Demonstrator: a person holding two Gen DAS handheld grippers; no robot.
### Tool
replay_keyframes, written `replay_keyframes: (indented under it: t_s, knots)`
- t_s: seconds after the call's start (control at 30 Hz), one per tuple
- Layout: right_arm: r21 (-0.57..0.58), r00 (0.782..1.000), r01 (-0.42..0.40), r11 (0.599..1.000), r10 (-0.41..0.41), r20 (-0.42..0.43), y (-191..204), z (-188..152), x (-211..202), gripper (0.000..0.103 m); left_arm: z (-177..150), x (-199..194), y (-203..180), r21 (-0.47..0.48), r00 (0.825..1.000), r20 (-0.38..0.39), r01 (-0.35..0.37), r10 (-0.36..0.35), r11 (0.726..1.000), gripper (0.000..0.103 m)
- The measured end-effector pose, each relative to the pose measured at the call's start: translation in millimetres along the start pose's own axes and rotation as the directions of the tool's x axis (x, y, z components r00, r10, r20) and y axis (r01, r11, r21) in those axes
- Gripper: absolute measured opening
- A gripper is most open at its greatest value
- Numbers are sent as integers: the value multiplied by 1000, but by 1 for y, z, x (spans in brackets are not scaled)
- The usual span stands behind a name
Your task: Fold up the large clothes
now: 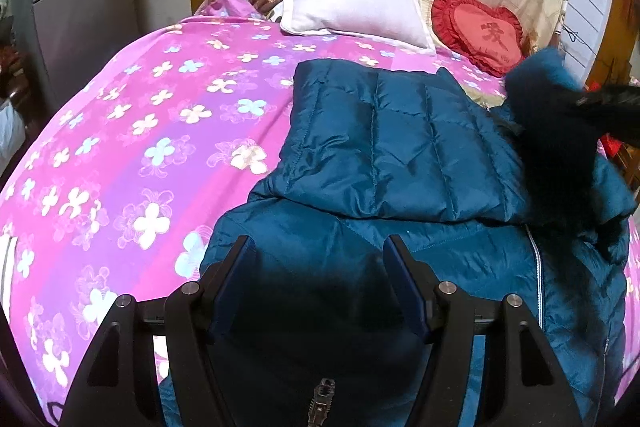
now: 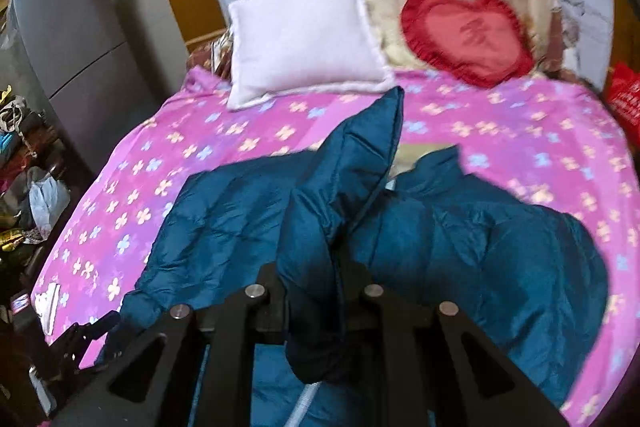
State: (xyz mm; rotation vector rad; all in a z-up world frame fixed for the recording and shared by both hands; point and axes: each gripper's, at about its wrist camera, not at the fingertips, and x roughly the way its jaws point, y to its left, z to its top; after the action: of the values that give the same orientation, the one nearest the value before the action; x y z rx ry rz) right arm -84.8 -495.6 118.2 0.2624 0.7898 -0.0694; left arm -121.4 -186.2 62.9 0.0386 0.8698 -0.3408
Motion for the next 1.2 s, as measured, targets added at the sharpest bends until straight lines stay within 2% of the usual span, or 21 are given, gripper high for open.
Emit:
replay_keyframes:
  t_s: [0.13,0.23,0.27,0.3,0.33,0.4,0.47,0.57,0.63,0.7,0.77,0.87,0.97,1.03,1.1,1.13,1.17,1.2]
  knots:
    - [17,998,-23,1000,24,-53,18,-15,41,17,0,2,3,-26,1000,-6,28,-29,999,47]
    - [43,994,-51,998,55,-92,21,-27,60,29,0,2,5,-54,998,-8,68,-69,996,47]
    - [58,990,-75,995,81,-112,19,-29,64,44,0,2,7,-71,996,-5,93,-93,993,47]
    - [76,985,-107,991,116,-127,18,-31,63,64,0,1,8,-82,994,-2,108,-109,991,47]
    - [92,981,-134,987,145,-130,16,-33,60,70,0,1,9,-94,992,2,125,-125,988,47]
    - [95,979,-166,982,176,-104,11,-36,43,72,0,-1,10,-113,987,13,159,-158,981,47]
    - [74,985,-147,986,153,-82,2,-39,21,72,0,-4,10,-130,980,22,197,-195,972,47]
    - [108,990,-125,986,131,-46,-23,-51,-16,73,-3,-9,7,-150,964,27,267,-266,952,47]
    - [142,991,-126,982,132,-34,-43,-65,-39,73,-5,-11,1,-176,944,7,326,-330,929,47]
    - [158,993,-113,981,118,-20,-64,-79,-62,73,-5,-14,-6,-204,933,-13,348,-358,915,47]
    - [155,997,-77,985,80,-14,-82,-91,-80,75,-1,-14,-19,-196,938,-35,331,-344,923,47]
    - [146,1000,26,989,-23,-22,-118,-109,-106,76,11,-3,-43,-175,953,-71,280,-295,944,47]
    - [205,999,46,978,-44,-12,-152,-121,-125,76,25,14,-60,-175,966,-64,238,-252,955,47]
    - [243,999,51,969,-54,7,-170,-130,-137,76,36,30,-70,-187,982,-42,175,-186,967,47]
    - [269,998,59,961,-66,17,-184,-138,-143,77,45,45,-78,-184,985,-45,154,-164,971,47]
    - [279,997,64,958,-71,15,-189,-142,-144,77,51,54,-86,-162,988,-59,133,-144,978,43]
    - [287,997,71,955,-76,7,-194,-145,-144,77,54,60,-89,-136,989,-70,121,-132,983,19]
    - [298,997,80,951,-83,-1,-199,-147,-143,77,60,68,-98,-85,988,-96,112,-120,990,0]
